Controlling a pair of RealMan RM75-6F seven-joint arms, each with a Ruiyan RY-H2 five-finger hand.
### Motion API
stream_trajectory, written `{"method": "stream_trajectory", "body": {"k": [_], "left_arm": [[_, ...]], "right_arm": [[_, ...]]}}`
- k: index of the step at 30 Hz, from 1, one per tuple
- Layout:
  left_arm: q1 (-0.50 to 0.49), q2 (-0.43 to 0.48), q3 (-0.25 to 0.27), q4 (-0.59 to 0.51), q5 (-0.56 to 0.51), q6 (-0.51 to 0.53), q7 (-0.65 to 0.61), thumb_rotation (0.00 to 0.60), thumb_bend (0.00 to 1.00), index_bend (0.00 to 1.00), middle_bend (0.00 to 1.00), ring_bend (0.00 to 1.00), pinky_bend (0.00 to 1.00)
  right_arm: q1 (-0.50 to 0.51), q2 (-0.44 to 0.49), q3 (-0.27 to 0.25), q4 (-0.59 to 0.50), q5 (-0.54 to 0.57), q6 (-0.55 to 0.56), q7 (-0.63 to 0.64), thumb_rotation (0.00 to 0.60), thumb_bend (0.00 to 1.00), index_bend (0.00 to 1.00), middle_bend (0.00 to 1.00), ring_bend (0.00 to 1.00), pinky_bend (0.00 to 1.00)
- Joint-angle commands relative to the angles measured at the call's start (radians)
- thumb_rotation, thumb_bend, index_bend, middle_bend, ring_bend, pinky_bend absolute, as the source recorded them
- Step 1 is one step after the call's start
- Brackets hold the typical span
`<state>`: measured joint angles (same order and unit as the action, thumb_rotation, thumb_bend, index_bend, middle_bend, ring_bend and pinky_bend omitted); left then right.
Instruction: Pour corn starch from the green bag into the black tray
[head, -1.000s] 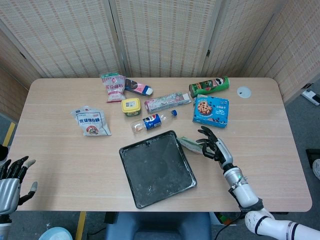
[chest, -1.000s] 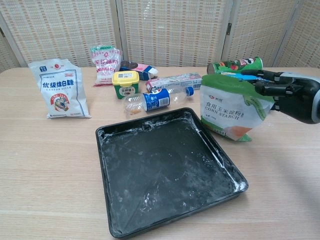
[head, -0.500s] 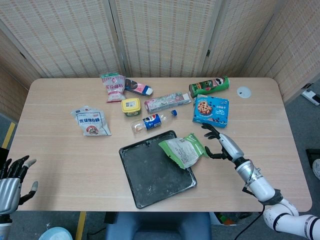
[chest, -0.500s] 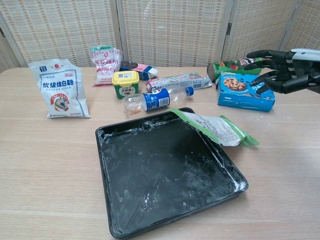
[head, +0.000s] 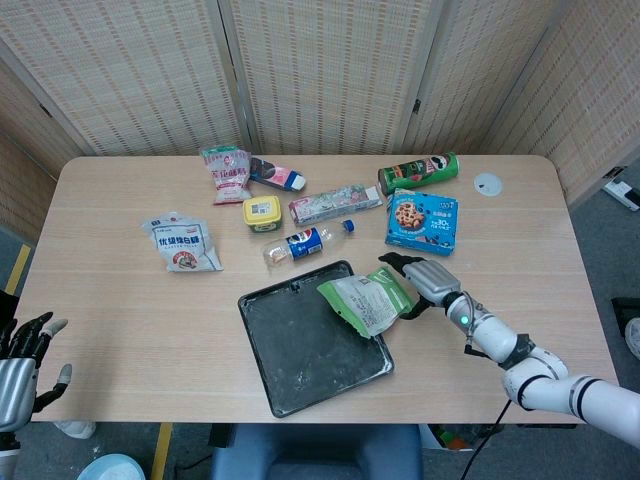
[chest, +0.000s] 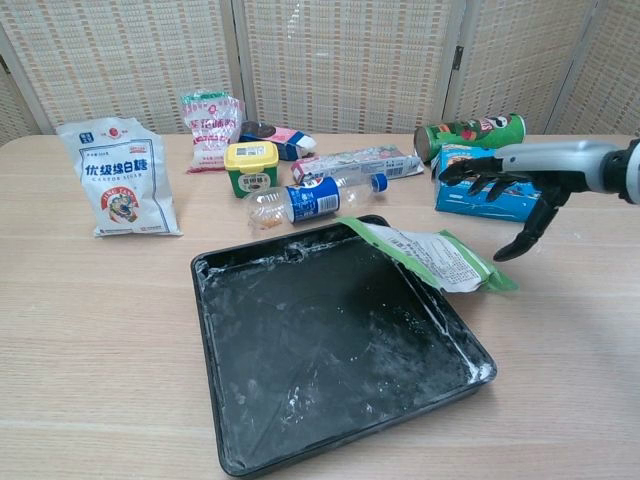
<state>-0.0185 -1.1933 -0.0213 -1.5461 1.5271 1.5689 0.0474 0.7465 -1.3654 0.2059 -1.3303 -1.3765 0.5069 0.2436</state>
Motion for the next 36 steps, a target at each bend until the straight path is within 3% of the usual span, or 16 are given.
{"method": "stream_trajectory", "body": {"k": [1, 12, 24, 27, 32, 36], "left_arm": [[0.002, 0.000, 0.001, 0.000, -0.001, 0.000, 0.001, 0.600, 0.46, 0.21, 0.14, 0.15, 0.00], [0.007, 0.003, 0.002, -0.002, -0.004, 0.001, 0.002, 0.600, 0.46, 0.21, 0.14, 0.15, 0.00], [0.011, 0.007, 0.001, -0.004, -0.005, 0.004, 0.001, 0.600, 0.46, 0.21, 0.14, 0.15, 0.00], [0.014, 0.007, 0.001, -0.003, -0.005, 0.007, -0.002, 0.600, 0.46, 0.21, 0.14, 0.15, 0.00], [0.016, 0.006, 0.002, 0.000, -0.005, 0.007, -0.006, 0.600, 0.46, 0.21, 0.14, 0.15, 0.00], [0.016, 0.006, 0.001, 0.002, -0.005, 0.007, -0.008, 0.600, 0.46, 0.21, 0.14, 0.15, 0.00]], "right_arm": [[0.042, -0.055, -0.032, 0.066, 0.001, -0.029, -0.061, 0.600, 0.17, 0.00, 0.07, 0.10, 0.12], [0.088, -0.146, -0.087, 0.175, 0.028, -0.028, -0.194, 0.600, 0.17, 0.00, 0.06, 0.09, 0.10], [0.118, -0.230, -0.087, 0.255, 0.087, -0.011, -0.257, 0.600, 0.17, 0.02, 0.10, 0.10, 0.11], [0.124, -0.239, -0.088, 0.263, 0.096, -0.009, -0.267, 0.600, 0.17, 0.15, 0.20, 0.14, 0.11], [0.113, -0.262, -0.087, 0.278, 0.093, 0.048, -0.276, 0.600, 0.17, 0.49, 0.40, 0.25, 0.11], [0.098, -0.271, -0.084, 0.284, 0.086, 0.094, -0.256, 0.600, 0.17, 0.64, 0.49, 0.33, 0.16]]}}
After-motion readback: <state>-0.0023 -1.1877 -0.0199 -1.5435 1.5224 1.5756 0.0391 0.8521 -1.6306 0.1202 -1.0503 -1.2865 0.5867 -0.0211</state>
